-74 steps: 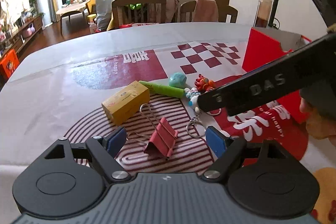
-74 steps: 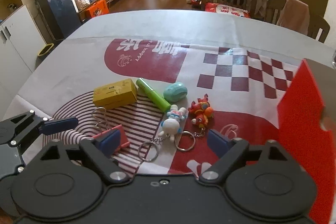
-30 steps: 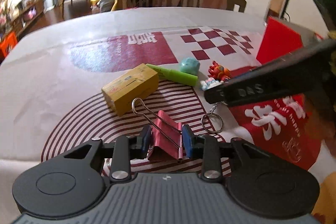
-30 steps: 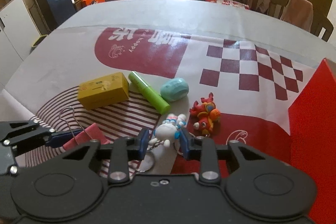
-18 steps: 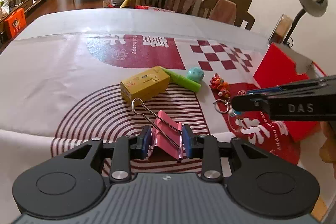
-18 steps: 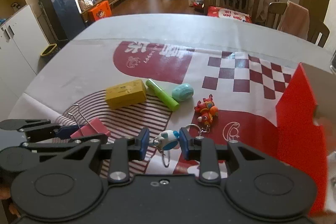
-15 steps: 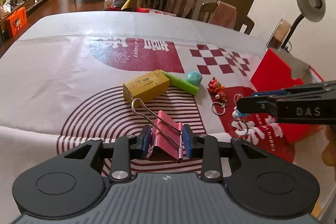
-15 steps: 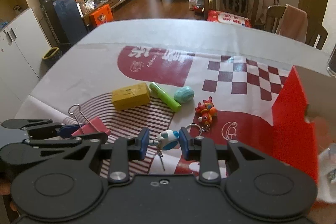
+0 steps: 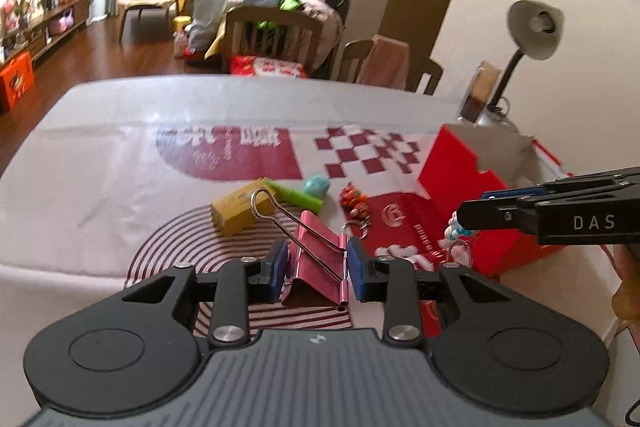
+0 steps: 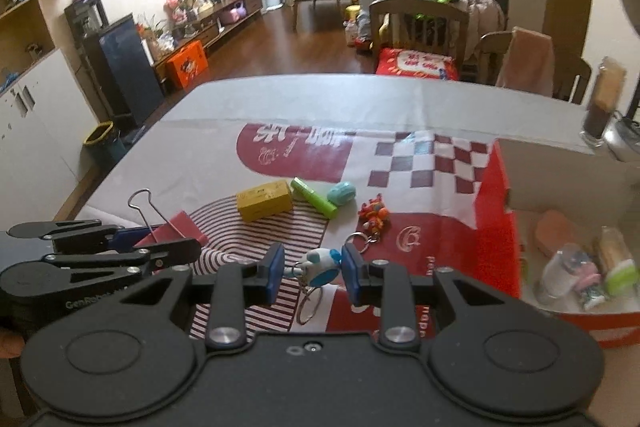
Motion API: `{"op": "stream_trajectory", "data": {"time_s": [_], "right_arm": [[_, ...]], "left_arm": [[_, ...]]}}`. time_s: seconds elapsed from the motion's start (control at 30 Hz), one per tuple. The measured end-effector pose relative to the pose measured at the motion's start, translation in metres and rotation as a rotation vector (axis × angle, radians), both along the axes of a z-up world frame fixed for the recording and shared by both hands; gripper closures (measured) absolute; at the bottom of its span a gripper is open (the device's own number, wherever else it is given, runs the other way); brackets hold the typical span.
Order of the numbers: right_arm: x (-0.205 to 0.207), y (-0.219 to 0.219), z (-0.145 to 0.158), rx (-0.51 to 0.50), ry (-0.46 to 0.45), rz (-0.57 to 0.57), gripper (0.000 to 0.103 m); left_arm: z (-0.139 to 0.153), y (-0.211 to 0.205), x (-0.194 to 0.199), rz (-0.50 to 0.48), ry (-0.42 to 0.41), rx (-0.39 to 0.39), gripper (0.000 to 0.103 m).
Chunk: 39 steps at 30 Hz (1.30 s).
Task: Organize rigid objects
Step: 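Carry the binder clip and keychain figure with both tools into the red box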
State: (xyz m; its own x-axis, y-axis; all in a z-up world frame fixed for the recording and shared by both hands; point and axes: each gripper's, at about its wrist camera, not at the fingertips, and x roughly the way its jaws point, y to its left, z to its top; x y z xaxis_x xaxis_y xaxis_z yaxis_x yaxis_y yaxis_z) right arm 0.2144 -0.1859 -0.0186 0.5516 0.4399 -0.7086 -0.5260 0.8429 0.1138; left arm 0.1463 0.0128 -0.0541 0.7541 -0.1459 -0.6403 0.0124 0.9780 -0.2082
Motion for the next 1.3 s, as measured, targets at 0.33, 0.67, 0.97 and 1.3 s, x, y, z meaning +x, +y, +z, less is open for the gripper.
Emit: {"op": "stream_trajectory", "data": {"time_s": [0.33,0.67,0.97,1.3], "right_arm": [[-0.006,-0.035,0.033,0.025,-0.077,-0.072,0.073],[0.022,-0.098,0.039,0.020,-0.098,-0.119,0.073],[0.069,-0.166,0.033,0.010,-0.078,-0.131,0.073],[0.114,-0.226,0.008,-0.002,-0.021,-0.169,0.073]], "left_arm": [[0.040,-0.025,-0.004,-0.073,-0.094,0.010,0.072],[0.048,-0.078,0.038,-0.141,-0.071,-0.016,0.072],[0.042,-0.153,0.093,-0.197,-0.009,-0.003,0.072],[0.026,-0.222,0.158,-0.252,0.061,0.019,0.072]]}}
